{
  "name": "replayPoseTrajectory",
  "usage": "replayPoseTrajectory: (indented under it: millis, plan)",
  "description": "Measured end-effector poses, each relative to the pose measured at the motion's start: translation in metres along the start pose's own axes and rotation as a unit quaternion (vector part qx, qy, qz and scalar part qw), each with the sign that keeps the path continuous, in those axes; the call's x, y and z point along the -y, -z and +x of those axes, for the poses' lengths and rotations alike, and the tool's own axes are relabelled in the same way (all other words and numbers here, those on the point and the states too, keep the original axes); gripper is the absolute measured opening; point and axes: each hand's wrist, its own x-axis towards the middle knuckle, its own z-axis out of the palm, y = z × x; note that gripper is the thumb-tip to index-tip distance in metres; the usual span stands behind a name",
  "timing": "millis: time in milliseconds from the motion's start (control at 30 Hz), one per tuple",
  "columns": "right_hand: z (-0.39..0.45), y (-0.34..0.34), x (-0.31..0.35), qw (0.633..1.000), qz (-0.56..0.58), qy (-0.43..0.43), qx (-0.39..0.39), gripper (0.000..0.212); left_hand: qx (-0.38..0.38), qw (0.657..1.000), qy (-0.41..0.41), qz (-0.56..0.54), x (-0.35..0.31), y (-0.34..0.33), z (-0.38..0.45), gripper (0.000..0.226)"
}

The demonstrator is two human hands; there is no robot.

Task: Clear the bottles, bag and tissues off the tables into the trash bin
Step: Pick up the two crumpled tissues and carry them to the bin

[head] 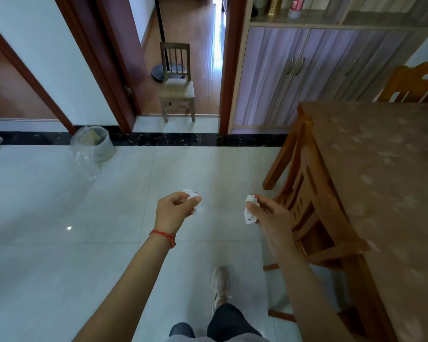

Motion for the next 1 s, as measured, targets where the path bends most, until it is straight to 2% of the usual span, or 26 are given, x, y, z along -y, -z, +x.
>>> replayPoseTrajectory:
  millis: [100, 267, 533, 833, 933, 1000]
  plan:
    - [0.049, -0.005, 0.020, 1.000, -0.012, 0.009, 0.005, 0.012, -0.001, 1.000, -0.004, -0.003, -0.021, -0.024, 0.044, 0.018]
    - [0.129, -0.011, 0.055, 0.999, -0.042, 0.013, 0.007, 0.014, -0.008, 1.000, -0.013, 0.005, -0.056, -0.054, 0.111, 0.011]
    - [0.247, -0.040, 0.092, 0.999, -0.042, 0.014, 0.007, 0.013, -0.014, 1.000, -0.016, -0.006, -0.102, -0.086, 0.225, 0.013]
    - [0.408, -0.106, 0.140, 0.998, -0.052, 0.037, -0.023, 0.013, 0.045, 0.998, -0.036, 0.034, -0.166, -0.109, 0.398, 0.018]
    - [0.457, -0.126, 0.160, 0.999, -0.020, 0.030, -0.035, 0.013, 0.070, 0.996, -0.046, 0.037, -0.194, -0.118, 0.450, 0.031]
    - [0.487, -0.133, 0.168, 0.999, -0.007, 0.025, -0.045, 0.012, 0.077, 0.995, -0.041, 0.038, -0.209, -0.125, 0.483, 0.028]
